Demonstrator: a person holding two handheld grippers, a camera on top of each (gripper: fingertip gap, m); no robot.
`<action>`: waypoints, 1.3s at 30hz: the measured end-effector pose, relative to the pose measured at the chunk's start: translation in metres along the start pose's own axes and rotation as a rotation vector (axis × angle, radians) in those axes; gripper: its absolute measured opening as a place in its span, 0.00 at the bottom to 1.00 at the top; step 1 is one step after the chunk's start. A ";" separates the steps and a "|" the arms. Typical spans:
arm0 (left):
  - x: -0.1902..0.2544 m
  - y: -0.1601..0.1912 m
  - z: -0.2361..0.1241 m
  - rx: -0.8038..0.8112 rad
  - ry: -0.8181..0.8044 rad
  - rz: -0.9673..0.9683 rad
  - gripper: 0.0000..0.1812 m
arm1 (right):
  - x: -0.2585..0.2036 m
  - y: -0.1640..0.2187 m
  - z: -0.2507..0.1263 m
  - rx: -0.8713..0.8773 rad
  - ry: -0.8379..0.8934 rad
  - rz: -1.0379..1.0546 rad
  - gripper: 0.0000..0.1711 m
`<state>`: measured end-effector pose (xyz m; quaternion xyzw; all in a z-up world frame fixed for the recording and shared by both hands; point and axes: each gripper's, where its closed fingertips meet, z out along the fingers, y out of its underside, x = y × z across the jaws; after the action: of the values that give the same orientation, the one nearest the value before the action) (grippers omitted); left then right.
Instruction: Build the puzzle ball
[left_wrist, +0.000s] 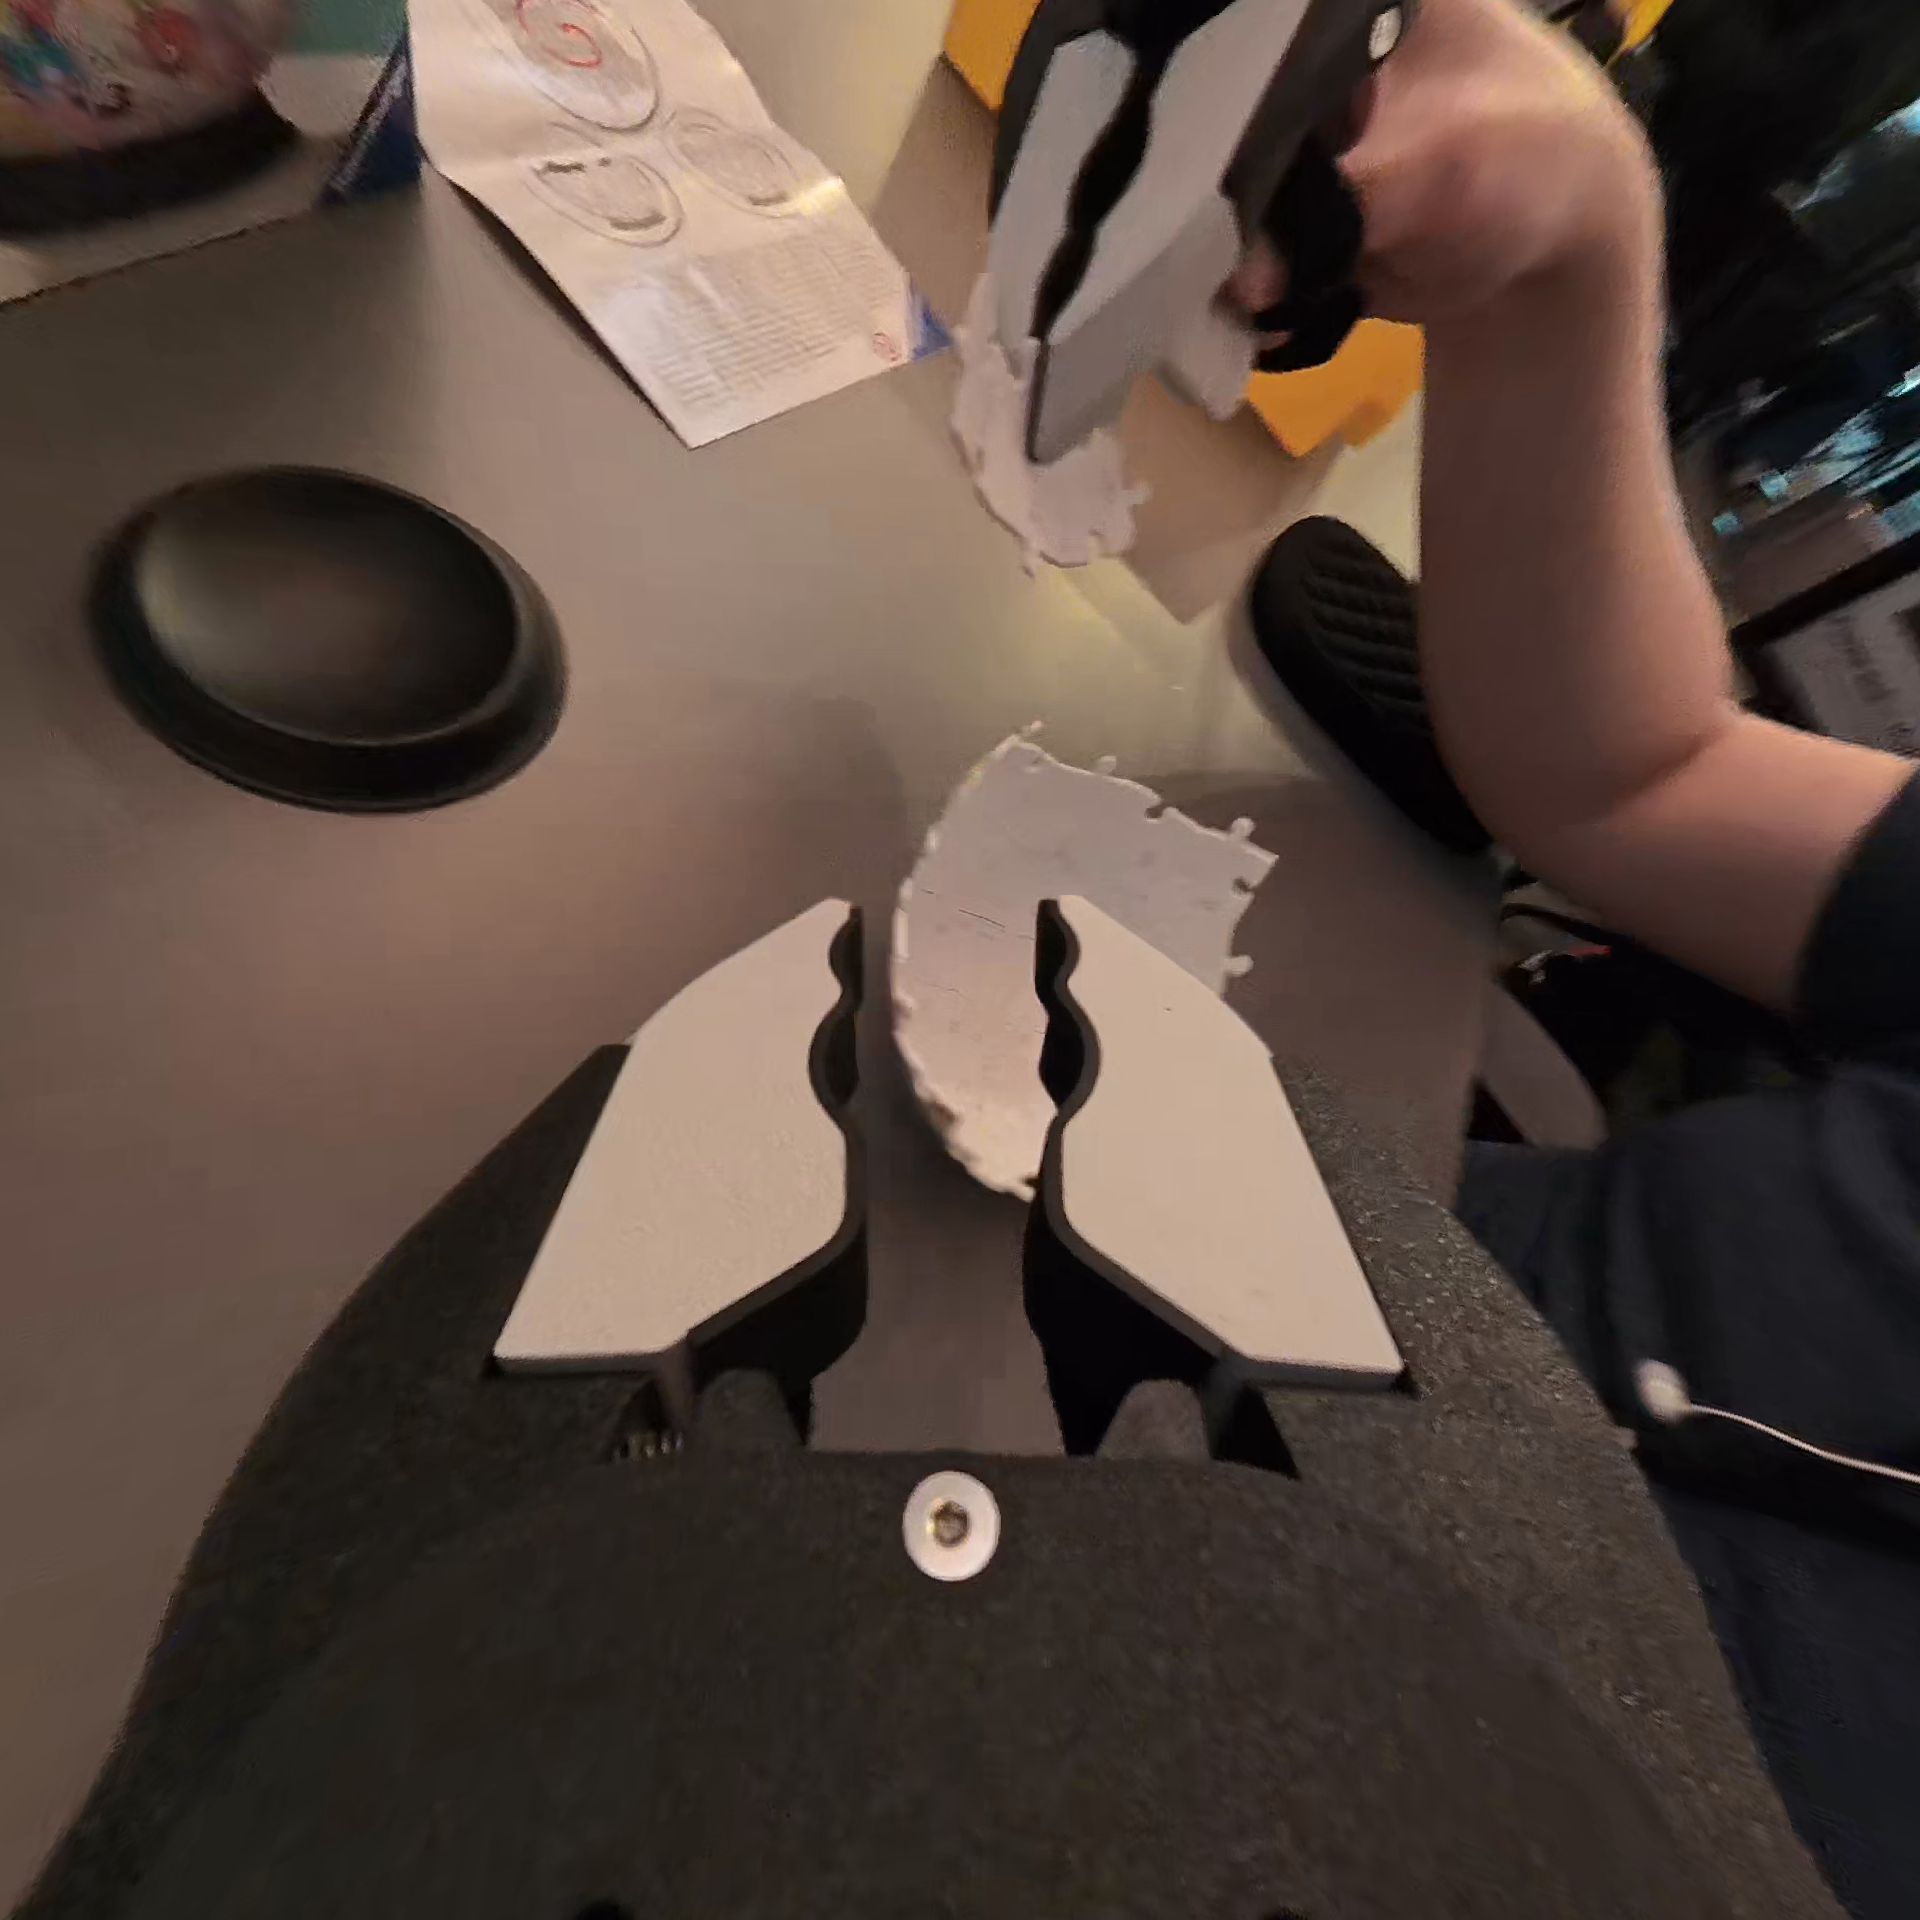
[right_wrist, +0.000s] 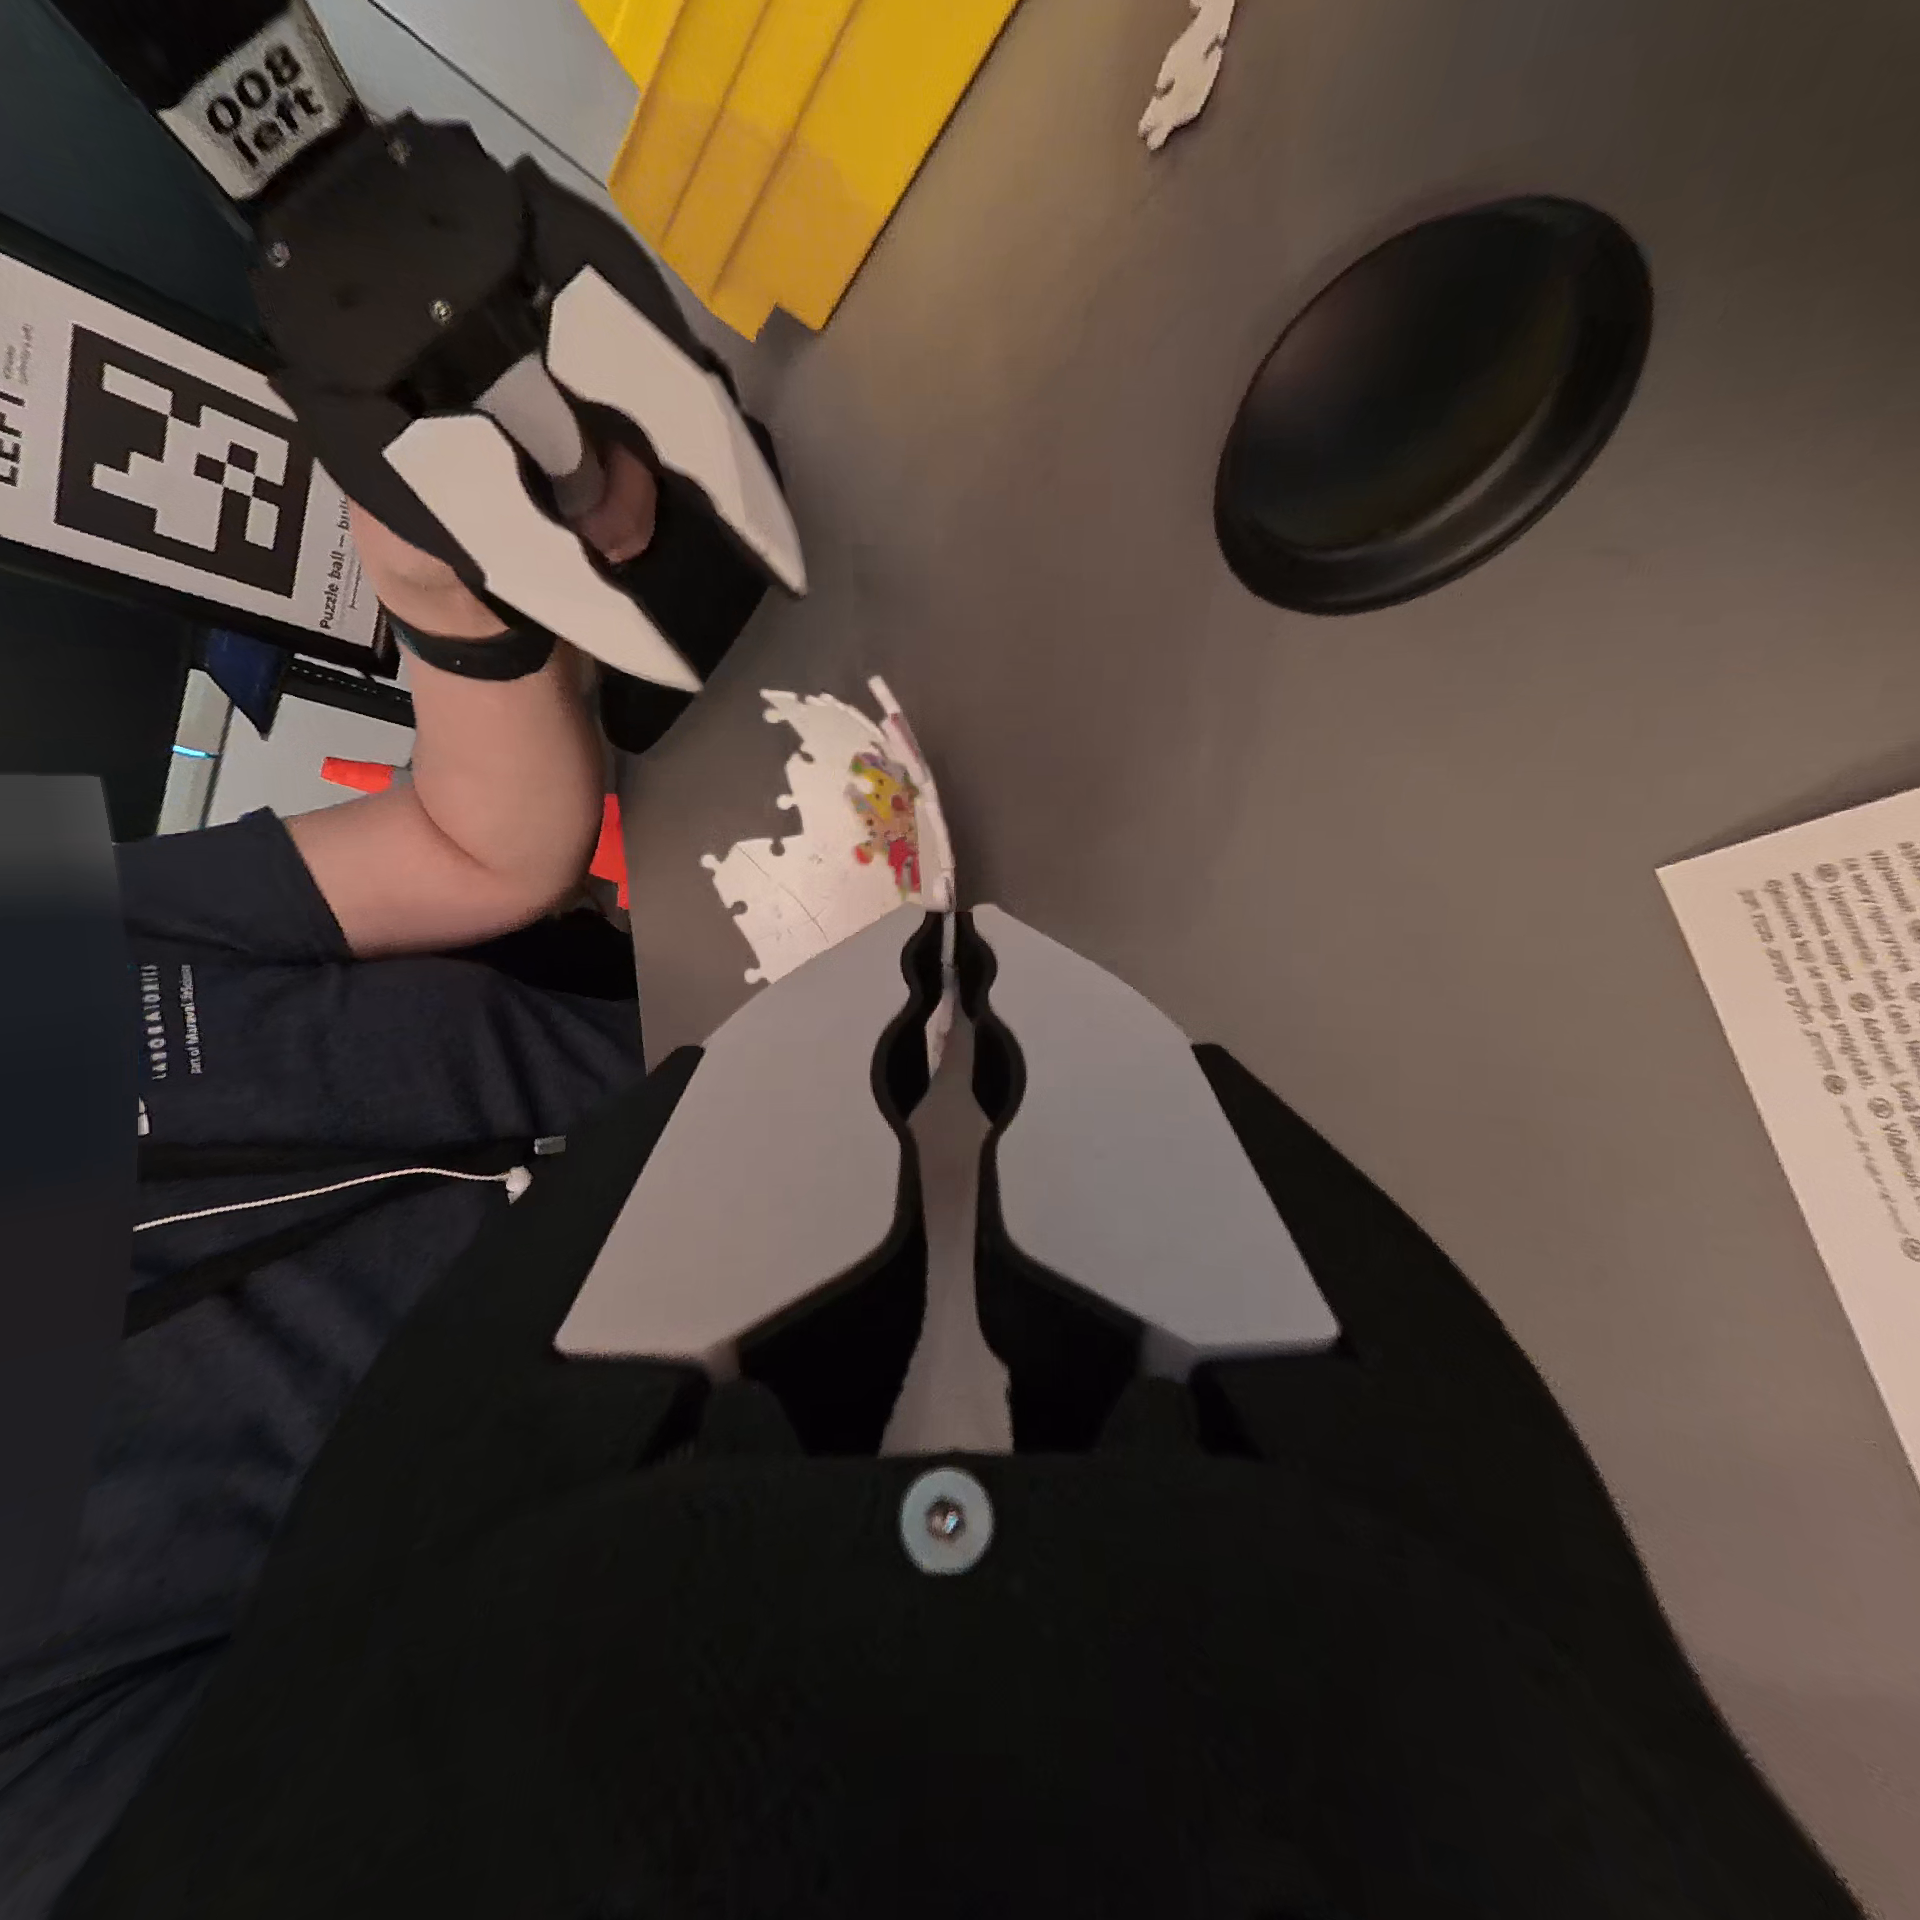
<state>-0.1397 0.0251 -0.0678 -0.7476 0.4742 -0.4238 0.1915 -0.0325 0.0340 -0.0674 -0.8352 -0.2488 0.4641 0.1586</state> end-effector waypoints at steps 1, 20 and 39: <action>-0.006 0.002 0.008 -0.041 -0.019 0.009 0.20 | 0.001 0.002 0.003 -0.009 -0.002 0.004 0.02; -0.010 0.015 0.048 -0.188 0.137 -0.061 0.18 | 0.002 0.010 0.018 -0.056 -0.025 0.006 0.02; -0.014 0.026 0.049 -0.245 0.158 -0.053 0.12 | -0.013 0.013 0.049 -0.253 0.171 -0.266 0.02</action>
<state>-0.1165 0.0188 -0.1202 -0.7420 0.5159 -0.4251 0.0497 -0.0770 0.0174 -0.0903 -0.8446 -0.3991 0.3313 0.1329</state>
